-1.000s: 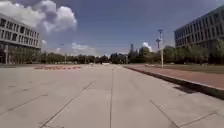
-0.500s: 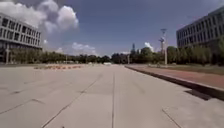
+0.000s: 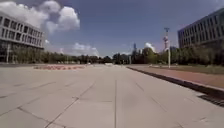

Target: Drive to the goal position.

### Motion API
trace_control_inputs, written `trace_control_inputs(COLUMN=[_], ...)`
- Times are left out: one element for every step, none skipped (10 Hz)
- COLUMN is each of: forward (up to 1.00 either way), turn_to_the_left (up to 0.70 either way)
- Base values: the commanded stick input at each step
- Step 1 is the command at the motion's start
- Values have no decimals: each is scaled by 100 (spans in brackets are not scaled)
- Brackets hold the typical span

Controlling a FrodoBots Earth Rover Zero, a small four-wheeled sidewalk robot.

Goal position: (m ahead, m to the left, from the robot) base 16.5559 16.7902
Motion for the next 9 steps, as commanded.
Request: trace_control_inputs(forward=[70,70,70,70,70,70,70,70,70], turn_to_the_left=[0,0,0,2,2,2,2,2,2])
